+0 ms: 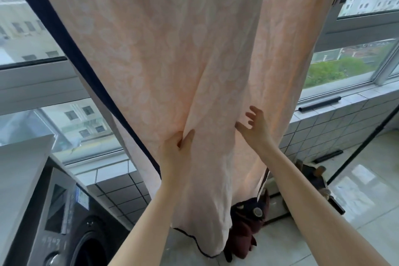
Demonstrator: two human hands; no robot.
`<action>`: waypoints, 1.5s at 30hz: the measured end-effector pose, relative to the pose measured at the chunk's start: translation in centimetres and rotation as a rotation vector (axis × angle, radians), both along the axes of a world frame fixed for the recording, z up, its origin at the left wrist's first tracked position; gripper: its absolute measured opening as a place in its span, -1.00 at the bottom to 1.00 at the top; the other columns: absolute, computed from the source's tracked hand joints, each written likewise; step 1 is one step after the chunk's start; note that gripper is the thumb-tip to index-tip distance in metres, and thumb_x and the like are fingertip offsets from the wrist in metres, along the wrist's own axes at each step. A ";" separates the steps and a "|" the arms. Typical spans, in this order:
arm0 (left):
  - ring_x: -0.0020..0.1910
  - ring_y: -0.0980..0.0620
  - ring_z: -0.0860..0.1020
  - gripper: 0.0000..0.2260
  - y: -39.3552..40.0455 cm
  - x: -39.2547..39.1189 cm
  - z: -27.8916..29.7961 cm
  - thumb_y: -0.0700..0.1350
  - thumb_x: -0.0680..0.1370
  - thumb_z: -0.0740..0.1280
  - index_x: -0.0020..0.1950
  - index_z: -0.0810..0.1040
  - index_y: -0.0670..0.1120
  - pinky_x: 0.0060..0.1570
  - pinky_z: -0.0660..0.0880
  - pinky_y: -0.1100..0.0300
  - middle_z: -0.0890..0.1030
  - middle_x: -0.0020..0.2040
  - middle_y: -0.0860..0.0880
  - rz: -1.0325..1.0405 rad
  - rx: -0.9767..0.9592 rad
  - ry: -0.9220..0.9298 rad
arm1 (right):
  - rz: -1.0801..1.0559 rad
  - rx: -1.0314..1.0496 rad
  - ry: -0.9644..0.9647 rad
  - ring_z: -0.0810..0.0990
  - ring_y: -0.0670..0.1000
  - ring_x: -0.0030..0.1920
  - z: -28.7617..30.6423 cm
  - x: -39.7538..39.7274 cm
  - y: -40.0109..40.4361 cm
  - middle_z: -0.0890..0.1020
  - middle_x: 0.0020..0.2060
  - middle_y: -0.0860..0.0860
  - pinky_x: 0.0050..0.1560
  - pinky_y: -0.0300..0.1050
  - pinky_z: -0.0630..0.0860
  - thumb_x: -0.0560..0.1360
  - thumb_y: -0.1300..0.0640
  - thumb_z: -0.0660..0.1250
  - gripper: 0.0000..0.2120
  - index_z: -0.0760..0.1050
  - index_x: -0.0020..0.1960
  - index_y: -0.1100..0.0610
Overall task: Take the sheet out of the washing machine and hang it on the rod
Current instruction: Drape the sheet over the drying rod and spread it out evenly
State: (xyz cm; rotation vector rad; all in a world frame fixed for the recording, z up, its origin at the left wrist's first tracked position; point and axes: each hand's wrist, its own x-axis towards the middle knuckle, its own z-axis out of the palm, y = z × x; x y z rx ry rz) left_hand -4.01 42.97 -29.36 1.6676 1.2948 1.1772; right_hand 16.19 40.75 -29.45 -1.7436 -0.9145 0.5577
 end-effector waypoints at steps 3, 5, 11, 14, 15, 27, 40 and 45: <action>-0.55 0.14 0.17 -0.58 -0.5 -0.4 0.8 -0.05 0.59 0.30 -0.40 0.22 -0.10 -0.49 0.10 0.30 0.18 -0.52 0.10 0.039 0.017 -0.044 | 0.075 -0.029 0.017 0.53 -0.05 0.08 0.5 -0.4 1.4 0.51 0.18 -0.10 0.16 0.00 0.50 0.47 0.03 0.42 -0.36 0.24 0.46 0.10; -0.56 0.14 0.18 -0.58 -0.4 -1.0 1.3 -0.09 0.59 0.30 -0.41 0.21 -0.09 -0.51 0.12 0.31 0.17 -0.51 0.08 0.082 0.033 -0.055 | -0.010 0.012 -0.059 0.60 -0.01 -0.12 0.6 0.2 1.7 0.64 -0.10 -0.05 -0.03 -0.06 0.53 0.45 0.08 0.44 -0.75 0.56 0.11 0.08; -0.56 0.13 0.18 -0.60 0.2 -1.8 1.4 -0.07 0.60 0.29 -0.38 0.31 -0.20 -0.52 0.12 0.31 0.21 -0.51 0.04 0.081 0.112 -0.008 | -0.075 -0.064 -0.204 0.49 0.02 -0.08 -0.3 0.9 2.1 0.48 -0.02 0.00 -0.08 -0.08 0.44 0.39 -0.14 0.46 -0.50 0.39 0.15 0.13; -0.56 0.12 0.19 -0.61 0.4 -1.8 0.8 -0.04 0.60 0.29 -0.31 0.43 -0.29 -0.50 0.12 0.30 0.23 -0.52 0.04 0.085 0.131 0.026 | -0.062 -0.170 -0.302 0.57 0.10 -0.16 -1.0 0.6 3.0 0.63 -0.16 -0.03 -0.13 0.01 0.53 0.50 -0.07 0.31 -0.76 0.37 0.00 0.06; -0.55 0.12 0.19 -0.61 0.5 -2.0 0.6 -0.02 0.60 0.29 -0.30 0.47 -0.27 -0.49 0.12 0.29 0.24 -0.52 0.04 0.090 0.140 0.051 | -0.080 -0.178 -0.384 0.57 0.13 -0.21 -1.0 0.5 3.2 0.64 -0.23 -0.01 -0.17 0.02 0.53 0.53 -0.03 0.25 -0.83 0.36 -0.07 0.05; -0.56 0.11 0.15 -0.55 4.0 -5.3 0.3 -0.06 0.62 0.26 -0.45 0.19 0.00 -0.52 0.14 0.27 0.21 -0.55 0.08 0.236 0.232 0.294 | -0.156 -0.426 -0.695 0.52 0.21 -0.13 -3.4 6.8 0.8 0.53 -0.08 0.17 -0.23 0.04 0.42 0.63 0.10 0.07 -0.85 0.25 0.18 0.09; -0.24 0.16 0.56 -0.85 3.5 -2.0 3.5 -0.08 0.58 0.30 -0.03 0.65 -0.07 -0.25 0.35 0.54 0.64 -0.22 0.08 0.146 0.197 0.220 | -0.133 0.152 -0.218 0.60 0.02 -0.27 2.7 0.1 -0.2 0.60 -0.18 -0.03 -0.29 -0.06 0.53 0.54 0.16 0.23 -0.68 0.14 0.17 0.02; -0.14 0.15 0.61 -0.88 3.5 -0.8 8.6 -0.13 0.55 0.34 0.03 0.66 -0.05 -0.12 0.43 0.43 0.68 -0.14 0.08 0.104 0.379 0.136 | -0.034 0.345 -0.355 0.58 -0.07 -0.14 8.5 -1.9 0.5 0.51 -0.13 -0.20 -0.19 -0.12 0.55 0.54 0.24 0.20 -0.63 0.16 0.27 0.03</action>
